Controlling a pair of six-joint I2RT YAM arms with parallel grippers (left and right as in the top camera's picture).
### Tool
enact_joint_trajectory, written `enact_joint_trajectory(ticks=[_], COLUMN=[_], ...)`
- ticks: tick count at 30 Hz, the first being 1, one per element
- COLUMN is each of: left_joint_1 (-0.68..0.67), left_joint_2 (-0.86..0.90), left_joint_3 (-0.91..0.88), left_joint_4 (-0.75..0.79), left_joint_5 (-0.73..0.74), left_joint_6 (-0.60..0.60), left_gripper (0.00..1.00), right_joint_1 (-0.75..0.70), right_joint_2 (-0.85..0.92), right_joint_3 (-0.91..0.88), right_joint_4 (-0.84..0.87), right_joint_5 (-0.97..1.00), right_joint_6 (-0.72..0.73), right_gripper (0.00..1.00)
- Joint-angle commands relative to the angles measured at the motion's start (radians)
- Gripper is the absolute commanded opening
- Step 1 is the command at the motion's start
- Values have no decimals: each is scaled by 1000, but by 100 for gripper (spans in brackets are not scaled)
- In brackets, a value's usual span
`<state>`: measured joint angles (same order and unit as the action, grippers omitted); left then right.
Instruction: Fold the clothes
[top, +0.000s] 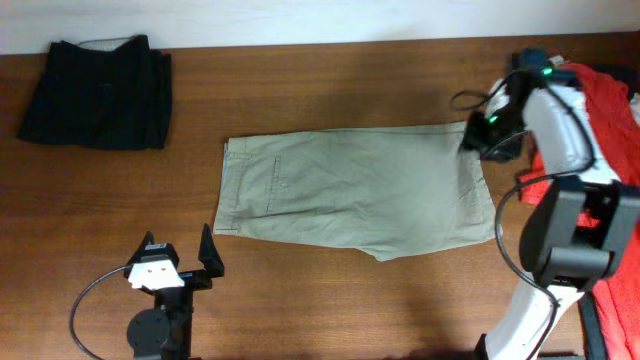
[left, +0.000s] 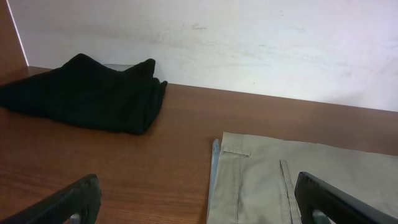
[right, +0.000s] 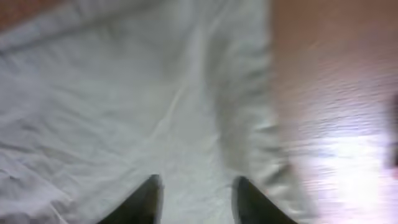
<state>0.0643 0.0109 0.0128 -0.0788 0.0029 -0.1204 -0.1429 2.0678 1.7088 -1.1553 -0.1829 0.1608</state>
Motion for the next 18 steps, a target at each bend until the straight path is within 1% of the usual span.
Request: enact_joint_trajectory(ticks=[1,2,3,4,5,6,7,8,12,15,17,18], left_joint_1=[4,4,4,4,4,4,4,4,4,4,4,4], left_joint_2=[-5,-5,-5,-5,-5,-5,-5,-5,-5,-5,-5,-5], left_joint_3=[-4,-4,-4,-4,-4,-4,-4,-4,-4,-4,-4,-4], left_joint_4=[-4,-4,-4,-4,-4,-4,-4,-4,-4,-4,-4,-4], left_joint_5=[0,0,0,0,0,0,0,0,0,0,0,0], left_joint_6=[6,6,5,6,6,6,6,6,6,6,6,6], left_gripper=[99,99,99,99,99,99,99,99,99,99,99,99], right_joint_1=[24,24,23,23,23,23,23,23,4,-16,-34,-39], right_joint_2=[0,0,0,0,0,0,0,0,0,0,0,0], right_joint_3=[-102,-146,-175,-207,-233,-241,-247,-247,-248,-249,-249,-249], right_joint_4=[37,69,87,98,101,102,105,105,106,114,117,113], right_joint_5=[0,14,37,93,180,223,269,275,304,319,319,319], right_joint_6=[-14,-14,-14,11,65,84,87,84,84,84,84,112], right_gripper=[30,30,27,20,20,21,25,27,29,38,40,39])
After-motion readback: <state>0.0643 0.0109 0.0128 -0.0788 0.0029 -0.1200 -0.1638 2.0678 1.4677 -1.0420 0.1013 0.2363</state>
